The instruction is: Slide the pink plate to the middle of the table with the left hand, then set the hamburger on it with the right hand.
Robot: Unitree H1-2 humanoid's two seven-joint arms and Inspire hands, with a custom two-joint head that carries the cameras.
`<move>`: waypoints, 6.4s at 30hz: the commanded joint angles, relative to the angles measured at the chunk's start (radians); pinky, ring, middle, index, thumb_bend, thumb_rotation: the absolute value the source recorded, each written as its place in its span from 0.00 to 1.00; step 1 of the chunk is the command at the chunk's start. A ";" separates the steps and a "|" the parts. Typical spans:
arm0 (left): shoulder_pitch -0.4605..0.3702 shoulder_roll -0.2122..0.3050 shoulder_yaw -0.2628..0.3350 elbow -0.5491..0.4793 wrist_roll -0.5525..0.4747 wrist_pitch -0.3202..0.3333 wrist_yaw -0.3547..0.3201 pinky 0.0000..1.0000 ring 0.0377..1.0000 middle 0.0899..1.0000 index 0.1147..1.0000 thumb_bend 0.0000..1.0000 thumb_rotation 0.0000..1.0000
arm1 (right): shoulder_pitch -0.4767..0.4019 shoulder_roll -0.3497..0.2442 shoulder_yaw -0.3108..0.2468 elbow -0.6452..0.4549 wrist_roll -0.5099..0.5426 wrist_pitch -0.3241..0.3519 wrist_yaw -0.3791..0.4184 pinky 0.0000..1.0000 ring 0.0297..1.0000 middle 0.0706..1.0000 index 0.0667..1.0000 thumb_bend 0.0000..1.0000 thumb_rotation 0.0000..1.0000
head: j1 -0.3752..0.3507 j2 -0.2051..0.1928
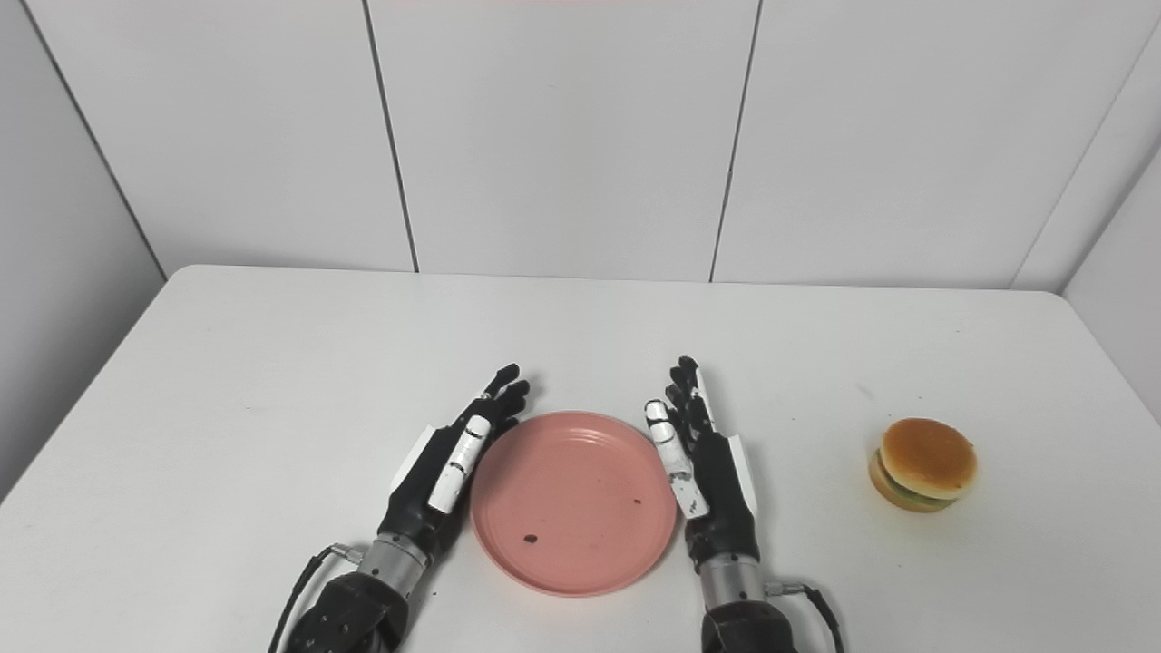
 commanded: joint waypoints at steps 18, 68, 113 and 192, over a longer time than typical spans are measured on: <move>0.107 -0.035 0.034 0.056 0.039 -0.019 0.010 1.00 1.00 1.00 1.00 0.46 1.00 | -0.080 -0.236 -0.089 -0.322 -0.015 0.158 0.068 0.94 0.95 0.95 0.96 0.63 0.72 | -0.025 0.010; 0.105 0.006 0.133 0.039 -0.092 0.026 -0.060 1.00 1.00 1.00 1.00 0.48 1.00 | -0.105 -0.554 -0.102 -0.435 -0.533 0.576 0.266 0.83 0.94 0.95 0.93 0.88 0.46 | -0.307 -0.007; 0.122 0.028 0.132 -0.022 -0.124 0.074 -0.078 1.00 1.00 1.00 1.00 0.48 1.00 | -0.157 -0.485 -0.196 -0.208 -0.914 0.577 0.545 0.59 0.74 0.81 0.91 0.93 0.29 | -0.336 0.012; 0.165 -0.106 0.068 -0.059 0.007 0.079 0.034 1.00 1.00 1.00 0.99 0.51 1.00 | -0.162 -0.314 0.125 -0.308 -0.438 0.049 0.036 0.28 0.33 0.42 0.46 0.52 0.00 | 0.075 0.034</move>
